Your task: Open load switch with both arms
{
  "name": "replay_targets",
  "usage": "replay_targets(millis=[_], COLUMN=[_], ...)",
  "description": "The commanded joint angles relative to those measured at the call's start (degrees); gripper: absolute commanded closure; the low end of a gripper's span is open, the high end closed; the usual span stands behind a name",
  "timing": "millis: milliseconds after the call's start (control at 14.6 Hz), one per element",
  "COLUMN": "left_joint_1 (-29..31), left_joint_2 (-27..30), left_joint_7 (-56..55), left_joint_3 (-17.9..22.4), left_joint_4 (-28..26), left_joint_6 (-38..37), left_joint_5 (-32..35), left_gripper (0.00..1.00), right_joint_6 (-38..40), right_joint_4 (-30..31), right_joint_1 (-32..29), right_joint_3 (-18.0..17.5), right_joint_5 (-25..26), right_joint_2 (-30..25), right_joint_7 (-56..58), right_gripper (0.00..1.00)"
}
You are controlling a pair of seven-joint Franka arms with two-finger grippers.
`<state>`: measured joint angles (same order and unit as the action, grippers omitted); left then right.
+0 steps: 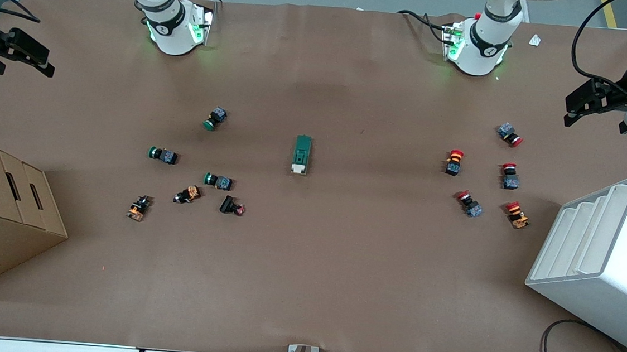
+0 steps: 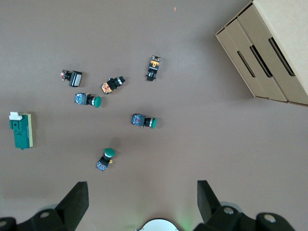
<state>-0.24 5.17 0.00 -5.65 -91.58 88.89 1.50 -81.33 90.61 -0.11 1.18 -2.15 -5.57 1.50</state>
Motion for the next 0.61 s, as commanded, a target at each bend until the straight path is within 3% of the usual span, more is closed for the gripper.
replay_targets(millis=[0, 137, 342, 547], left_joint_1=[-0.46, -0.82, -0.82, -0.82], left_joint_2=[-0.69, -0.78, -3.14, -5.69], left_joint_7=[-0.08, -0.17, -0.61, -5.5], left_joint_3=[-0.32, -1.11, -5.41, -13.31], left_joint_4=[1.58, 1.67, 2.28, 0.53], left_joint_6=[-1.26, -1.26, -0.57, 4.7], left_joint_5=[1.13, 1.05, 0.96, 1.04], left_gripper=[0.0, 0.0, 0.0, 0.0], right_joint_6=[0.3, 0.3, 0.47, 1.35], right_joint_4=[1.15, 1.15, 1.15, 1.06], right_joint_1=[-0.42, -0.5, -0.42, -0.42], right_joint_3=[-0.04, -0.03, -0.03, -0.12], right_joint_5=[-0.84, -0.66, -0.22, -0.13], right_joint_2=[-1.46, -1.46, -1.46, -1.46], right_joint_7=[1.4, 1.4, 1.4, 1.49], right_gripper=[0.0, 0.0, 0.0, 0.0])
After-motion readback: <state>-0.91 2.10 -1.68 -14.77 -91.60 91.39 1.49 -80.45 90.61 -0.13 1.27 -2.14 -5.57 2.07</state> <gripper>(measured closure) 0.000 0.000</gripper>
